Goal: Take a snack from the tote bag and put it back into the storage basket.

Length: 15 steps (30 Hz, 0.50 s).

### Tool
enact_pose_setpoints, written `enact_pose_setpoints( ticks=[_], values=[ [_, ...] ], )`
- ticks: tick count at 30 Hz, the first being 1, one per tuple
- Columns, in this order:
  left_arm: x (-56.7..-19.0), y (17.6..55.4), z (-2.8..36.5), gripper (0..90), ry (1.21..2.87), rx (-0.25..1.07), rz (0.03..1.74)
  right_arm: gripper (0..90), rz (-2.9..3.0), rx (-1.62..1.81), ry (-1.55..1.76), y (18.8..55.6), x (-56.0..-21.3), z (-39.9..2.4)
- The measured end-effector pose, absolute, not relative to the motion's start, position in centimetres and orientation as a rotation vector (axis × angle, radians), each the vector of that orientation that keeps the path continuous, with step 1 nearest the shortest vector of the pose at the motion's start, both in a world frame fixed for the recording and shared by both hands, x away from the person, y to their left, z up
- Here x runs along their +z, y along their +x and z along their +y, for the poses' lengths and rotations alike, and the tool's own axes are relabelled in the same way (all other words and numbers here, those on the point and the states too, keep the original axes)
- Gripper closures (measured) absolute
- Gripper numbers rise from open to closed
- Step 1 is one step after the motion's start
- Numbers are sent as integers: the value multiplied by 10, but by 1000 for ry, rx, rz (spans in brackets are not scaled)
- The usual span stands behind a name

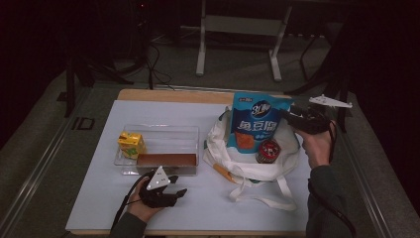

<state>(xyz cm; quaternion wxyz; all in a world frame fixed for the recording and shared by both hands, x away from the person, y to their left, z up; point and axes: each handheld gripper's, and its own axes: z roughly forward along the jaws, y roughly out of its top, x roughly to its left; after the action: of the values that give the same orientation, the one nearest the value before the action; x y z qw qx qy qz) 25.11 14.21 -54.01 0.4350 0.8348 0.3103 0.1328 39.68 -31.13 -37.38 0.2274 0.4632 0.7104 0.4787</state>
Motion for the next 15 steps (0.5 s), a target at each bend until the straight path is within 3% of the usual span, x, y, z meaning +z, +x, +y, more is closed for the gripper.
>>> enact_pose_setpoints(
  ticks=[15],
  values=[
    [-540,252,141,421,2085,325,770,452,2029,1426,1267,412,-378,-314]
  ],
)
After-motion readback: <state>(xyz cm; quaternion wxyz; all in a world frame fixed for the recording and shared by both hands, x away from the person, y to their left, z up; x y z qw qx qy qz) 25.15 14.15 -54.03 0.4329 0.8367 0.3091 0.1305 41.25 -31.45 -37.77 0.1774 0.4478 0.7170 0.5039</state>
